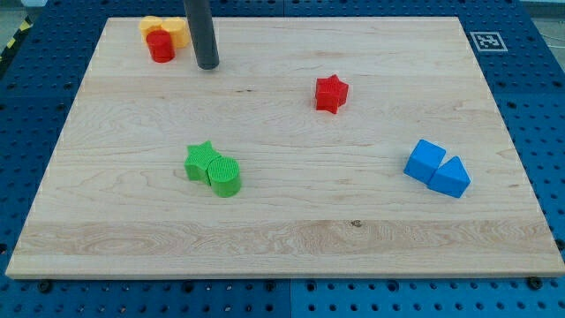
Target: Locate the arm diagonal top left to the red star
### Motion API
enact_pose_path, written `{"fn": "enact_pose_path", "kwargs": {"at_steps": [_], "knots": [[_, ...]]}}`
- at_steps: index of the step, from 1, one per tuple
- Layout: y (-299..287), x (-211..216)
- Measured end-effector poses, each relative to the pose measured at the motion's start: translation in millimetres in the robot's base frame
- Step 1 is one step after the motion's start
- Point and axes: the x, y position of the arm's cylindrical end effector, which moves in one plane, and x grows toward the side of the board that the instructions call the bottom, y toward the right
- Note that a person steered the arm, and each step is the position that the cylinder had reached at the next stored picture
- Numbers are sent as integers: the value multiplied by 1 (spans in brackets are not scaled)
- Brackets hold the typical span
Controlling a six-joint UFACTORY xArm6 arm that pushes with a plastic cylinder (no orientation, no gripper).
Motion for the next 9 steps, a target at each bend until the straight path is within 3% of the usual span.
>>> {"fn": "enact_pose_path", "kwargs": {"at_steps": [9], "knots": [[28,0]]}}
